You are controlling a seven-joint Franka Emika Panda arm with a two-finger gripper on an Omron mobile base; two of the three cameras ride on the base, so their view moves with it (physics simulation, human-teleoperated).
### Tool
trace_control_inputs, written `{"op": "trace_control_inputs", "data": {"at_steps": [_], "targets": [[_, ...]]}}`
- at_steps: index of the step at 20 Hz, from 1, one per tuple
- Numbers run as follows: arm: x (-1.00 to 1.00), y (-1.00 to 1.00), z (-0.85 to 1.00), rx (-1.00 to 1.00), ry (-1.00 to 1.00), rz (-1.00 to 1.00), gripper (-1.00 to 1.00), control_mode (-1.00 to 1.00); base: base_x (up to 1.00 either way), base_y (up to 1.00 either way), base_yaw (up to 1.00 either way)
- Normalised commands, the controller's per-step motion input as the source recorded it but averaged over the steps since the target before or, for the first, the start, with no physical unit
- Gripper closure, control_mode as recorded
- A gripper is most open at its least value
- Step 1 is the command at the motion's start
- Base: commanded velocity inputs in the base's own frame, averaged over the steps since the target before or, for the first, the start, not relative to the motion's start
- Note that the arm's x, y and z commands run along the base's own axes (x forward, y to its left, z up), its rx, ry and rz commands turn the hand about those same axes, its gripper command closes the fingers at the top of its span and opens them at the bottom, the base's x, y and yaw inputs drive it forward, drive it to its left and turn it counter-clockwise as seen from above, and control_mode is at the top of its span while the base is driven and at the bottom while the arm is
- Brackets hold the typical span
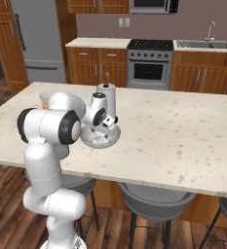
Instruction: There are two ice cubes in the ice bowl. Place both ice cubes in the glass cup.
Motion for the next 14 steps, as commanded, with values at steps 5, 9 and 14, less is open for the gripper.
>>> {"op": "trace_control_inputs", "data": {"at_steps": [5,9,14], "targets": [[0.00,0.02,-0.23,0.00,-0.01,0.00,-1.00,-1.00,0.00,0.00,0.00],[0.02,0.05,-0.24,0.00,-0.01,0.00,-1.00,-1.00,0.00,0.00,0.00],[0.16,0.06,-0.16,0.00,-0.03,0.00,-1.00,-1.00,0.00,0.00,0.00]]}}
